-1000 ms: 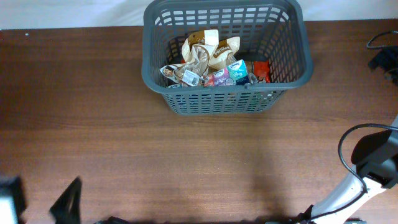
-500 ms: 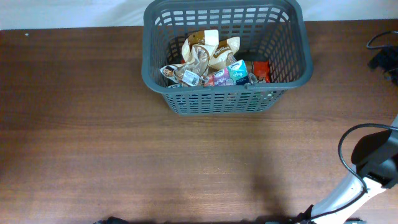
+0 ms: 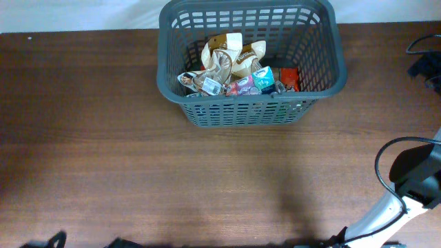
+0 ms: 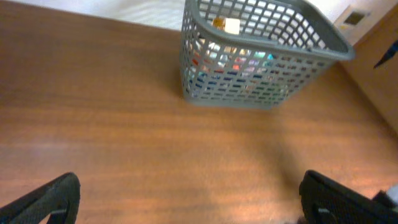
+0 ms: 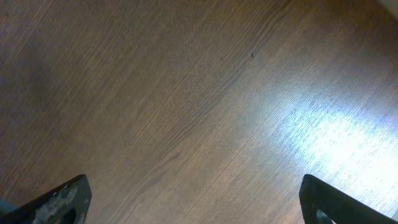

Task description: Pack container

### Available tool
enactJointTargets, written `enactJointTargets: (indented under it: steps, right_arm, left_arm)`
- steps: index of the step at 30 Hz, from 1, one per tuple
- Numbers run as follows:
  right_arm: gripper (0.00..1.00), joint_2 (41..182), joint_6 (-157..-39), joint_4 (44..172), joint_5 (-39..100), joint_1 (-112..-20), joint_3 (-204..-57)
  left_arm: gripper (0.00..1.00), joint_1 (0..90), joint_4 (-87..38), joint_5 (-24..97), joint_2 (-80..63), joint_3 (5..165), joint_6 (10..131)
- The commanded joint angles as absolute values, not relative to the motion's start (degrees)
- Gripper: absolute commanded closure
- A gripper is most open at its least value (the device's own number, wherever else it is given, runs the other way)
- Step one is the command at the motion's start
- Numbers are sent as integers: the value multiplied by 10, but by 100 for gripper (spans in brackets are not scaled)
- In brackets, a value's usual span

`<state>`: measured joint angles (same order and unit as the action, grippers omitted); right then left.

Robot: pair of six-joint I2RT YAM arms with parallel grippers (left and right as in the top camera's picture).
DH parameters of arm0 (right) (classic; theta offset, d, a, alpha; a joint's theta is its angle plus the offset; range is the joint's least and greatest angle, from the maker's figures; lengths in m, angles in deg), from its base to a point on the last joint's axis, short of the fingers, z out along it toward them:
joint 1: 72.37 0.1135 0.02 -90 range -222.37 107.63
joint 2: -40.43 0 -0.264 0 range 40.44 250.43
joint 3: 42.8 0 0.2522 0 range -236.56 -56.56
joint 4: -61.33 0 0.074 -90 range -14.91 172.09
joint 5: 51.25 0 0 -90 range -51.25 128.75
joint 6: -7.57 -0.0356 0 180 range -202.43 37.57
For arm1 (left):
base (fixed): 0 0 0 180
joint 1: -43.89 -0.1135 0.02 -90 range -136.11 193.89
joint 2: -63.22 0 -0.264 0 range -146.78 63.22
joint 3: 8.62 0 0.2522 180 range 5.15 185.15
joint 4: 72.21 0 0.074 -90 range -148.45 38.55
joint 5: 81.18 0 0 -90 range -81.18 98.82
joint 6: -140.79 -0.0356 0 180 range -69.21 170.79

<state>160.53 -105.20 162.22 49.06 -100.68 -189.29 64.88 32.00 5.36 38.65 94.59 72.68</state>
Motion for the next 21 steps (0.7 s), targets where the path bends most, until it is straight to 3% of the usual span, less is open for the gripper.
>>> enactJointTargets:
  steps: [1,12,21]
  right_arm:
    - [1,1599,-1059,1622,499,-1009,-1889]
    - [1,1599,-1059,1622,499,-1009,-1889]
    - [1,1599,-1059,1622,499,-1009,-1889]
  left_arm:
    - [1,647,267,43,384,903,738]
    - [1,647,-19,30,384,647,656]
    - [0,647,-360,13,383,410,611]
